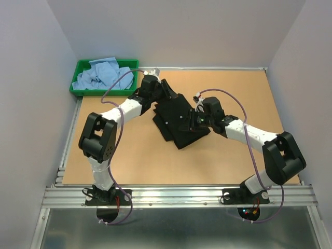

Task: Fold and stack the long sleeve shirts
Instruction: Fold the shirt

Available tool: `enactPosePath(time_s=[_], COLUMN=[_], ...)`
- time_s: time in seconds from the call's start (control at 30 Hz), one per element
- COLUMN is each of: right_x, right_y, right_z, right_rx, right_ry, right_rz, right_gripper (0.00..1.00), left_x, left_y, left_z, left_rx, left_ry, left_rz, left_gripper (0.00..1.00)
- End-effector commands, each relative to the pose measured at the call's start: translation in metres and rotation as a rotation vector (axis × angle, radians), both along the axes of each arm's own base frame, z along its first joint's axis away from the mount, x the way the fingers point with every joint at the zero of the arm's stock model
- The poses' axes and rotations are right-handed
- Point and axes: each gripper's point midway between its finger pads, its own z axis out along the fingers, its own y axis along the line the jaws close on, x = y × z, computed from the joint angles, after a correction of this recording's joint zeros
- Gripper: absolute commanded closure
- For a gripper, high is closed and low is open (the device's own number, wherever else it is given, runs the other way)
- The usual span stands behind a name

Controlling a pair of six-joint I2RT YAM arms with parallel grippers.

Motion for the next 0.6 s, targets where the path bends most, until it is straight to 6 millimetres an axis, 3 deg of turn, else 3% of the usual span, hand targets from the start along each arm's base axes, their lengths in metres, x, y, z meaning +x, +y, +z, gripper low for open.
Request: enactPosePath(time_s=[0.0, 0.17, 0.23, 0.33, 0.47, 0.53, 0.57], right_x=[-0.002, -0.022, -0.034, -0.043, -0.047, -0.044, -0.037], right_y=[0.016, 0.017, 0.014, 0.016, 0.016, 0.016, 0.018], right_z=[-0.006, -0.05, -0.079, -0.098, -0.107, -0.101, -0.087], right_rx=[0.109, 0.114, 0.098, 0.139, 0.141, 0.14, 0.137], right_ry=[-0.008, 0.089, 0.168, 0.197, 0.215, 0.191, 0.15], right_rz=[0.077, 0.146, 0.156, 0.167, 0.179, 0.179, 0.176], right_gripper=[0.67, 0.69, 0.7, 0.71, 0.73, 0.73, 0.73], left_x=[0.003, -0.012, -0.015, -0.021, -0.016, -0.015, -0.015], left_y=[-0.014, 0.005, 0.009, 0.022, 0.045, 0.051, 0.051], left_z=[-0.021, -0.082, -0.097, -0.125, -0.138, -0.14, -0.138], left_rx=[0.017, 0.07, 0.083, 0.104, 0.112, 0.119, 0.123], left_ry=[-0.013, 0.068, 0.095, 0.154, 0.193, 0.197, 0.192], left_rz=[-0.059, -0.004, 0.005, 0.038, 0.112, 0.119, 0.118], left_gripper=[0.48, 0.53, 0.54, 0.55, 0.57, 0.57, 0.57])
